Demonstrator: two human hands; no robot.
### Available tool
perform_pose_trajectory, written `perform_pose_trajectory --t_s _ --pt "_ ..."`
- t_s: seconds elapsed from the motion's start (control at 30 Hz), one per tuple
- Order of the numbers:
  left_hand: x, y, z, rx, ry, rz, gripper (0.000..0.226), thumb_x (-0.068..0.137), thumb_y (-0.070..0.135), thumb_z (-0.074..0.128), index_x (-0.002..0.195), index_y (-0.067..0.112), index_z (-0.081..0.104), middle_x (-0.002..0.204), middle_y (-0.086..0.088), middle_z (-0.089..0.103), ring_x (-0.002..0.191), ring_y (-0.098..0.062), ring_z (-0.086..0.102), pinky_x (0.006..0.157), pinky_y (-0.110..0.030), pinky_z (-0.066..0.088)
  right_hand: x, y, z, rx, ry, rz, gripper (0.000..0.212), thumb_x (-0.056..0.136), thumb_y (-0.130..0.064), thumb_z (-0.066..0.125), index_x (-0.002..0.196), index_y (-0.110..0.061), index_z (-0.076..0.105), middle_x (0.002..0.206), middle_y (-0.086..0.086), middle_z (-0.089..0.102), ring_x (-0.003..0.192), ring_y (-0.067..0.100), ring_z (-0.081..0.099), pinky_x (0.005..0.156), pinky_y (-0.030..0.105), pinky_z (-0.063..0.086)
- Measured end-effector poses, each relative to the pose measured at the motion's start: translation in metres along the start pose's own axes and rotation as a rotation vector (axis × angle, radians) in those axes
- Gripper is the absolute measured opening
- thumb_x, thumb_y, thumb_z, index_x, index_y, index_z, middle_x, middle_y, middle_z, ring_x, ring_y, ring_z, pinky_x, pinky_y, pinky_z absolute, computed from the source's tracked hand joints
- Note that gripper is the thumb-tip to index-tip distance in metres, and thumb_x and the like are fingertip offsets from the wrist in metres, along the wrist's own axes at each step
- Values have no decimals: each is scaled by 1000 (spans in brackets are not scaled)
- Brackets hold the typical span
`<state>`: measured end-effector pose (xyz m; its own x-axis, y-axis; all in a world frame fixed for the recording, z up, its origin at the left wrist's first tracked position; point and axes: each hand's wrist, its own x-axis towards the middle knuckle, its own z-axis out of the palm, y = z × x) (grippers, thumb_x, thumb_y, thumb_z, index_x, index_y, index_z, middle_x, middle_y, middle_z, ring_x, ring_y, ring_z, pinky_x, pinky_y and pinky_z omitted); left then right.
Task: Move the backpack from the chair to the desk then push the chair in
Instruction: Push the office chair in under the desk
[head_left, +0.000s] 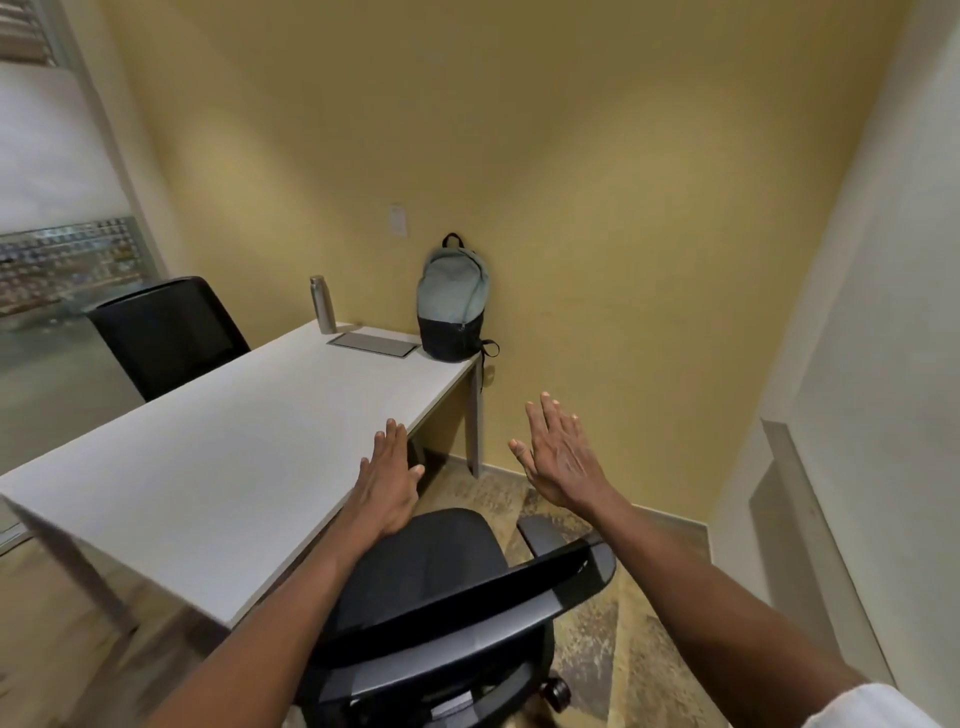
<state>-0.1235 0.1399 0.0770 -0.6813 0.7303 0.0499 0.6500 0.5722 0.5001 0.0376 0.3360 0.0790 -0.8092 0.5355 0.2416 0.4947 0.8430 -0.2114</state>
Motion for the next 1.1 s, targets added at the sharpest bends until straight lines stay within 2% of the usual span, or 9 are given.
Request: perform_pose_trajectory --t_s 0.37,0.53,0.63,0.7,0.77,0.83,0.9,1.0,1.1 --pt "-63 -29 31 -24 -28 20 73 104 40 35 156 12 -7 165 -5 -12 151 -21 -9 124 -51 6 -57 1 15 78 -127 -14 69 103 -56 19 158 -16 7 166 12 4 153 26 7 124 44 7" --pt "-87 -33 41 -18 -67 -18 89 94 66 32 156 15 -7 165 -4 -10 152 -22 -7 122 -52 4 -81 10 29 159 -250 -37 72 99 -64 15 153 -18 28 164 10 16 150 25 19 121 44 16" --pt "-104 -38 40 -34 -154 -32 116 71 92 24 156 20 -6 164 0 -8 152 -21 -7 120 -53 -2 -92 16 34 168 -355 -80 92 87 -79 9 149 -18 39 164 9 20 150 25 21 121 45 20" --pt "-115 -43 38 -8 -205 -26 124 62 99 24 157 23 -5 165 0 -4 152 -20 -5 120 -55 -4 -98 18 38 109 -382 -126 103 80 -85 4 146 -17 45 162 9 25 149 24 24 121 46 20" --pt "-124 -47 39 38 -239 -27 124 61 100 24 157 26 -1 166 0 3 153 -20 0 121 -57 -3 -102 18 42 37 -370 -169 104 80 -86 1 142 -19 50 159 7 33 146 22 30 120 46 20" --pt "-130 -48 39 100 -252 -23 121 60 101 23 156 30 8 165 2 14 152 -20 11 121 -59 3 -105 18 45 18 -354 -192 103 79 -88 2 141 -22 52 156 3 39 142 22 36 118 46 22" --pt "-133 -49 38 153 -243 6 117 59 102 29 154 35 18 160 4 31 146 -20 29 119 -59 15 -105 19 47 17 -341 -214 103 77 -92 6 141 -25 51 153 0 43 139 22 39 117 46 24" --pt "-138 -51 37 228 -304 56 115 54 103 41 150 40 29 146 8 52 130 -15 51 111 -45 37 -104 23 47 -13 -364 -295 106 70 -98 16 144 -29 44 152 -4 43 137 22 39 115 48 23" --pt "-138 -51 37 231 -339 52 114 50 102 46 146 42 34 141 13 56 125 -11 55 104 -35 44 -105 28 50 -47 -388 -381 113 63 -102 24 148 -30 37 154 -5 40 138 21 37 116 49 21"
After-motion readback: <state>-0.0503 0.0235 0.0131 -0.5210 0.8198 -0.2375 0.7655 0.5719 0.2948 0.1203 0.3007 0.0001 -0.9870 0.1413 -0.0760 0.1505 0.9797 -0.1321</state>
